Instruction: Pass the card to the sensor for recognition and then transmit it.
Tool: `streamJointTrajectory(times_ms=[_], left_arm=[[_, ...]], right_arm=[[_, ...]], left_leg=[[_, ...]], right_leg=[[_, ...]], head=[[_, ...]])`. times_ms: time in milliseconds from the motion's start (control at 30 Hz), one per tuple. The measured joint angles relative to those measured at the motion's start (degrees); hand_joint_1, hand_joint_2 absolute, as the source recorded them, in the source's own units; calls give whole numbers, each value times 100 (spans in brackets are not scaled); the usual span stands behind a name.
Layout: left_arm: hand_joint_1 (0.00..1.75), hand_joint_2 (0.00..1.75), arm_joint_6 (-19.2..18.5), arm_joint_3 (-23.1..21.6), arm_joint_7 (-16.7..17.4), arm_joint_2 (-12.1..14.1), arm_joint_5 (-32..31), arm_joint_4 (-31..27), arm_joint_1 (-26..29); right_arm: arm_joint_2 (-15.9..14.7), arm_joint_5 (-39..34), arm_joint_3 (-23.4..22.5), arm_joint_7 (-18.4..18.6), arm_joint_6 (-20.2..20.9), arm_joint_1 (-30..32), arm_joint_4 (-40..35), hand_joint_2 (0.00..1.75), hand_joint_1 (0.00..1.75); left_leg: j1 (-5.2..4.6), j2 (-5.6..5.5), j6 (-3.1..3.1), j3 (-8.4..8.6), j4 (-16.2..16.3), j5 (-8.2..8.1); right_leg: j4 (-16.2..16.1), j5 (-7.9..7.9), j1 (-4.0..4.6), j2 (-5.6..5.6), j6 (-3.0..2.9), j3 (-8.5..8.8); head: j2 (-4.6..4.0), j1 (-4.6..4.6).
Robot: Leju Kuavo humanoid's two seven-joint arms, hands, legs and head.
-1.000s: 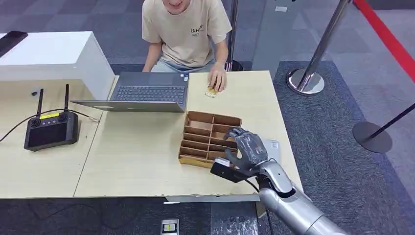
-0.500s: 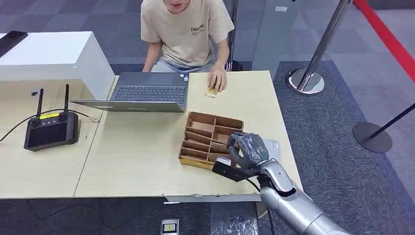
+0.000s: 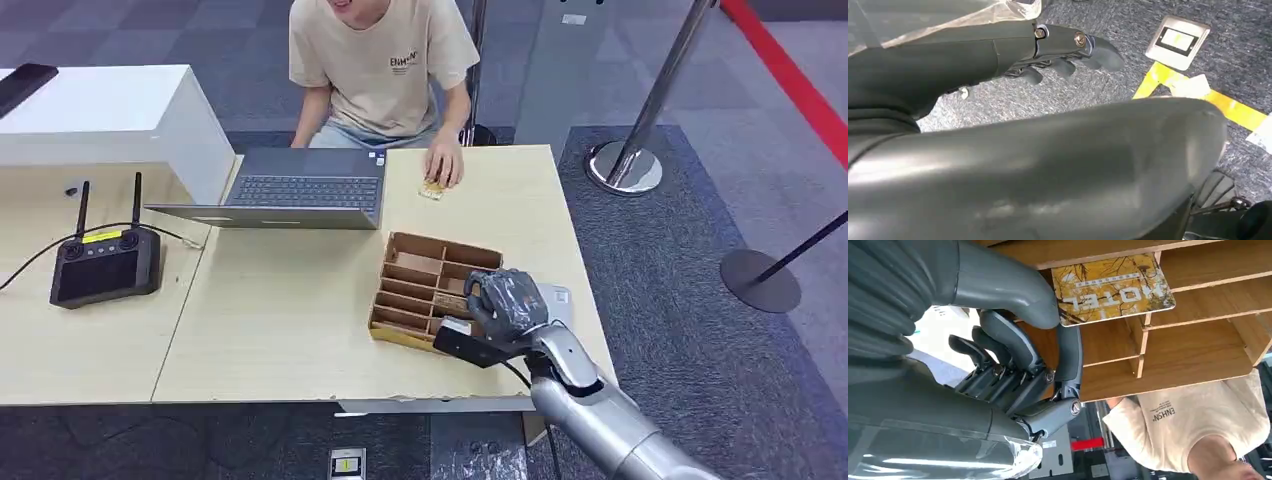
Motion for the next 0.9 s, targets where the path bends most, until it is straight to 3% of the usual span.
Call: streamJointTrajectory(times_ms=[167,200,233,267,533,900], left_arm=[[0,0,-2,0,0,0,-17,0,-2],[0,0,-2,0,0,0,-20,0,-2],[0,0,-2,0,2,0,-20,0,-2],[0,0,-2,0,4,0,-20,0,-1],[0,0,9,0,11,0,-13,0,6],[0,0,52,0,11,0,2,0,17]], right_arm=[[9,31,0,-2,-41,-16,46,175,175],[9,55,0,9,-63,-19,48,175,168],[7,74,0,24,-79,-19,48,175,131],[7,105,0,52,-89,-20,48,175,0],[-52,363,-101,332,-234,-41,-131,175,0],[-210,776,-304,597,-196,-29,-923,175,0]], left_leg=[[0,0,0,6,0,0],[0,0,0,6,0,0],[0,-1,0,5,0,0],[0,-1,0,5,0,1],[-1,-1,0,4,1,0],[0,-1,0,2,1,0]], right_leg=[[0,0,0,0,0,5],[0,0,0,0,0,6],[0,0,0,0,0,5],[0,1,0,0,0,5],[0,1,-1,0,0,4],[0,0,0,0,0,1]], head=[[0,0],[0,0],[0,0],[0,0],[0,0],[0,0]])
